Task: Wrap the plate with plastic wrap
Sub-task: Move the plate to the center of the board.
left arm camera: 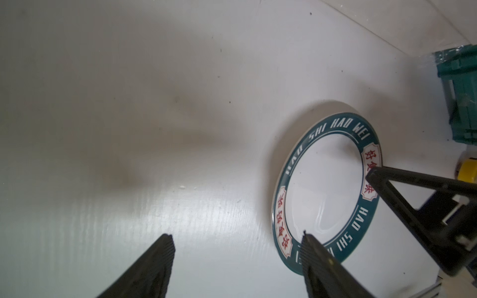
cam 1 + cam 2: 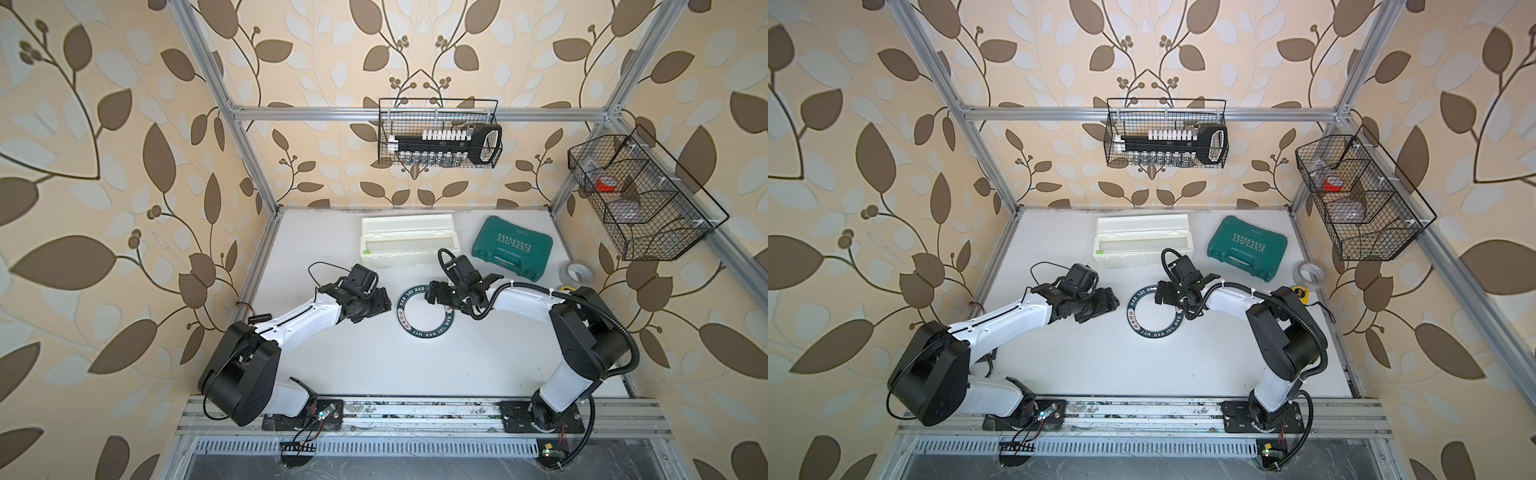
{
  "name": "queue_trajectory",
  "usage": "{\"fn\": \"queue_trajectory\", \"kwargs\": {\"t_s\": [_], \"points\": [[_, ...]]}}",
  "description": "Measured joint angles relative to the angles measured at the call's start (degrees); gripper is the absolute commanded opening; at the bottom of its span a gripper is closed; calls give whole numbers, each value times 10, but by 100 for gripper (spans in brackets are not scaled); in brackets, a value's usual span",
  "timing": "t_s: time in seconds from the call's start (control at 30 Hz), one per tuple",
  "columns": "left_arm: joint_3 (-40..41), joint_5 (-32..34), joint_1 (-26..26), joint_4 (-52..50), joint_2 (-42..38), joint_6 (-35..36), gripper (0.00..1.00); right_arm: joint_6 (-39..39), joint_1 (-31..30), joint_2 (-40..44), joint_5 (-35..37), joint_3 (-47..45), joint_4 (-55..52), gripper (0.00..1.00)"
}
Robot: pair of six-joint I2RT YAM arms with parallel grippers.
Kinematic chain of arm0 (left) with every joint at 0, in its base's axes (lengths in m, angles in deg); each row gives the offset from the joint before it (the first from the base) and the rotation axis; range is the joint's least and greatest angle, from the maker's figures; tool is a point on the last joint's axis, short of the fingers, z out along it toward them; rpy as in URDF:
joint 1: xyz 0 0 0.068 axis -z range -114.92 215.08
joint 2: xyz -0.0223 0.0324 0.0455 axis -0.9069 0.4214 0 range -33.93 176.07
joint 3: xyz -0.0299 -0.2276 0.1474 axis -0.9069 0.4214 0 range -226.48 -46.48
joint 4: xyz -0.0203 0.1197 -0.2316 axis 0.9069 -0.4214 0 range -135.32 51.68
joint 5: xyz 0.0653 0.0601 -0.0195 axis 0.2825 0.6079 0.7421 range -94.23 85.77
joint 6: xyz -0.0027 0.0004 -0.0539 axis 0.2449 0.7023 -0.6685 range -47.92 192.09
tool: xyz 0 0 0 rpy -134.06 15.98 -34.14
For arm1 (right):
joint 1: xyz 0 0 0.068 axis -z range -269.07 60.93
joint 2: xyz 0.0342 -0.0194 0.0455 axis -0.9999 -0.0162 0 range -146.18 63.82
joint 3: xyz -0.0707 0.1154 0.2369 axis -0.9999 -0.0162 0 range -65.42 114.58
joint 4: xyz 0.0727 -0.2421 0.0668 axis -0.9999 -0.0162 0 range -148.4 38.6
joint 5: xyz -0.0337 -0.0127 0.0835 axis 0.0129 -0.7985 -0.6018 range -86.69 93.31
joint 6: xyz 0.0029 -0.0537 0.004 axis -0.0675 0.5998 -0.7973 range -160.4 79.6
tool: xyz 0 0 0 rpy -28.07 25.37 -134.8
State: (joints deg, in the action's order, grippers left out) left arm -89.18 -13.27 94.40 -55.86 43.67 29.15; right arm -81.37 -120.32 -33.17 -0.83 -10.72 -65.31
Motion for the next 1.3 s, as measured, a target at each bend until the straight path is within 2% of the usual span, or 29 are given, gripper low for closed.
{"fn": "queue_trajectory", "kwargs": {"t_s": [0.13, 0.27, 0.37, 0.57, 0.83, 1.07, 1.2, 1.3], "points": [[51, -34, 14, 43, -33, -25, 77, 7, 6, 43, -19, -43, -4, 99], [69, -57, 28, 90, -25, -42, 74, -1, 3, 88, -49, -106, -9, 96], [69, -68, 38, 126, -7, -52, 71, -16, -7, 103, -71, -117, -2, 94], [58, -89, 41, 161, 44, -65, 56, -43, -13, 76, -109, -106, 25, 90], [2, -102, 5, 160, 117, -46, 51, -47, -5, -16, -117, -17, 53, 89], [-9, -116, -17, 158, 129, -26, 54, -25, 12, -35, -128, -2, 66, 90], [-10, -111, -28, 107, 110, -9, 76, 2, 49, -23, -134, -2, 54, 93], [-10, -99, -63, 63, 58, 1, 81, 28, 92, 17, -133, -7, 42, 94]]}}
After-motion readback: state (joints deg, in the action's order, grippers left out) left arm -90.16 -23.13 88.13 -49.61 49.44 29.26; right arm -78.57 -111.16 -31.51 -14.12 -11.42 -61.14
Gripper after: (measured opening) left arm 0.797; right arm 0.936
